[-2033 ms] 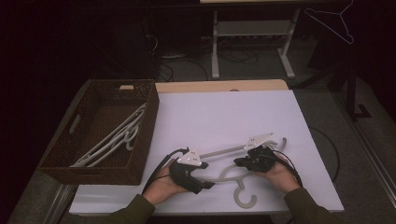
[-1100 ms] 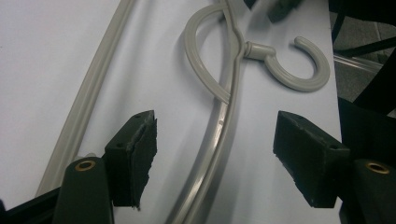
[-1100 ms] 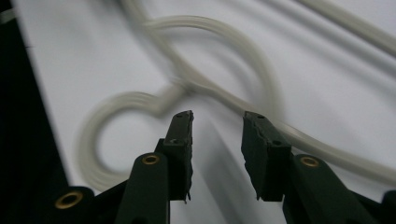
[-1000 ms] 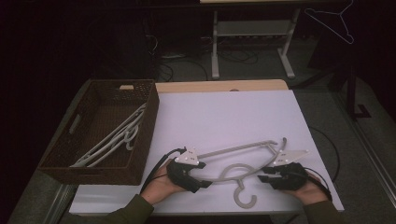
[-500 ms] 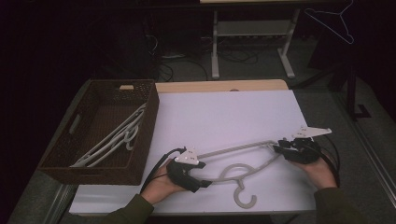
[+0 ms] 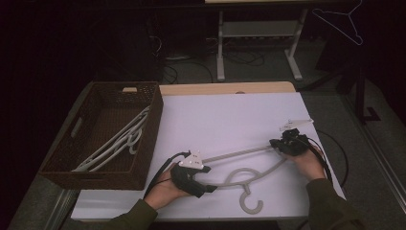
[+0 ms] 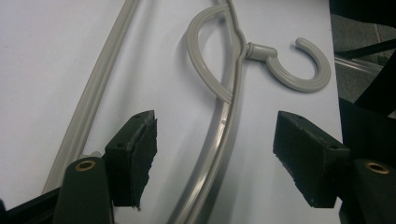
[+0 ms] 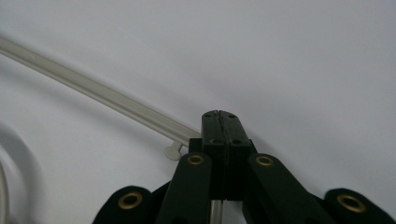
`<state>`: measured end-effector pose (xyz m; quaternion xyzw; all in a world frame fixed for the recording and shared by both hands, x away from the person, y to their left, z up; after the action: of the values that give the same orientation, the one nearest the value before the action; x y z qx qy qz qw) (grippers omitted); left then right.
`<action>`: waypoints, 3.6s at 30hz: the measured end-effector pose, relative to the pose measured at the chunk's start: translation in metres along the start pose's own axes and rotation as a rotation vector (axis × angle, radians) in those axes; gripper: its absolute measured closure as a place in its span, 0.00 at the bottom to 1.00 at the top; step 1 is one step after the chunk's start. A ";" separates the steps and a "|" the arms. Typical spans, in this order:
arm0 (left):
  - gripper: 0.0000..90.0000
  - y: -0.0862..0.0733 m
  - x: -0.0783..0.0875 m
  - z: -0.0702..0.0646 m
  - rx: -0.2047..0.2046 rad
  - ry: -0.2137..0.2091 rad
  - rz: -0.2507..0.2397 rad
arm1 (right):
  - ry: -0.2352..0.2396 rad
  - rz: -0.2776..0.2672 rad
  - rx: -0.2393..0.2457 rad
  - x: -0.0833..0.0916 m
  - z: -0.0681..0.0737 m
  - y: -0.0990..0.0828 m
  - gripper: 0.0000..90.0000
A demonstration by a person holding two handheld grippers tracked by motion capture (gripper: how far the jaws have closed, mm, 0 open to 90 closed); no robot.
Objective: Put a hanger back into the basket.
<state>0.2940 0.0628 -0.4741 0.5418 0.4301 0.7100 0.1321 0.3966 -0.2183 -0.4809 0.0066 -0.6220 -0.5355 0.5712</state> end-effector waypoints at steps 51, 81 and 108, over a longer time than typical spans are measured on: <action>0.91 0.028 -0.027 -0.014 -0.187 -0.059 0.105 | -0.006 -0.257 -0.005 0.053 0.003 0.023 0.48; 0.91 0.093 0.127 0.085 0.045 0.115 0.015 | 0.011 -0.296 0.057 0.062 0.048 -0.007 0.18; 0.91 -0.022 0.245 0.190 0.295 0.337 0.057 | -0.017 -0.309 0.049 0.062 0.044 -0.004 0.15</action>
<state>0.3628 0.3247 -0.3221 0.4410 0.5297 0.7233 -0.0425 0.3412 -0.2299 -0.4306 0.1118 -0.6312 -0.6019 0.4763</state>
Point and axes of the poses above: each handheld gripper's, and its own axes: x roughly backward along the jaws, y roughly out of its top, z roughly to its left, the point moved 7 cm from there along -x, roughly forward along the jaws, and after that the axes turned 15 degrees about y, right-handed, at the moved point
